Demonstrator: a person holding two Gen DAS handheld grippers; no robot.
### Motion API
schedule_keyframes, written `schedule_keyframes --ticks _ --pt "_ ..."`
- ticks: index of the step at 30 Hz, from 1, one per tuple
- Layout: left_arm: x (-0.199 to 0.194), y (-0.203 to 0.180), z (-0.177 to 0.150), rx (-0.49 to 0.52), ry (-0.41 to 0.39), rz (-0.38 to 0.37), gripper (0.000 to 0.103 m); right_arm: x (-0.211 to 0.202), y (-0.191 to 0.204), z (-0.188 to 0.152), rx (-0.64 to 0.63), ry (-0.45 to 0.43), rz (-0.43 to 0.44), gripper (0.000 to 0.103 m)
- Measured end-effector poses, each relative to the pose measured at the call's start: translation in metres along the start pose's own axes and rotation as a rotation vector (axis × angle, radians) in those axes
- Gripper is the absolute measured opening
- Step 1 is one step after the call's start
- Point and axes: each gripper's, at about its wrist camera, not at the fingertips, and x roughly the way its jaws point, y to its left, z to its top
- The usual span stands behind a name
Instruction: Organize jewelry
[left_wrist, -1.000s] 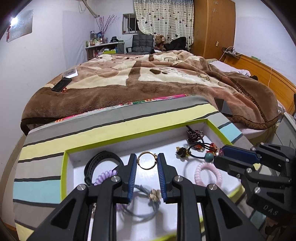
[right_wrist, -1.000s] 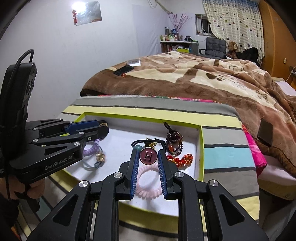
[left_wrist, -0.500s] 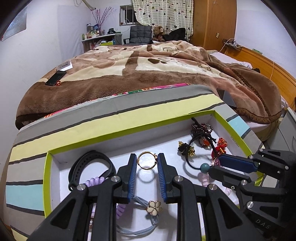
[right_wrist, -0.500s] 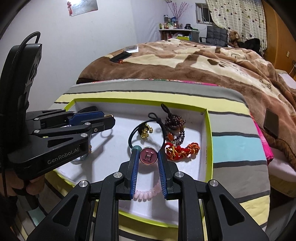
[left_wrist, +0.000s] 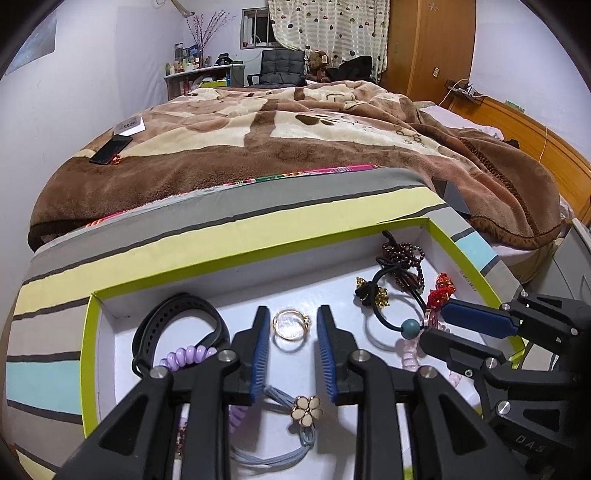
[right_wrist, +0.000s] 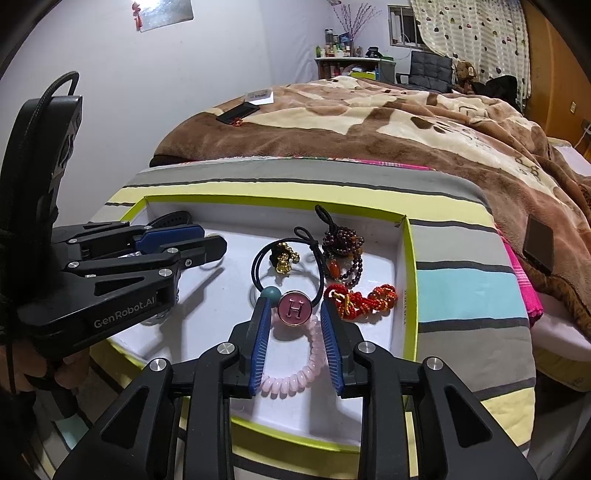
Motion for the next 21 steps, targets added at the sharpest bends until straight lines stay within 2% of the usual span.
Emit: schedule_keyframes --ticks 10,21 --pt "-0.026 -0.001 -0.007 -0.011 -0.043 0.006 0.03 -0.025 0.002 -0.002 0.011 -0.045 -0.001 0.029" --pt "-0.087 0.0 -0.036 -0.061 -0.134 0.025 0.03 -0.075 0.011 -0.027 0.037 -0.113 -0.018 0.029"
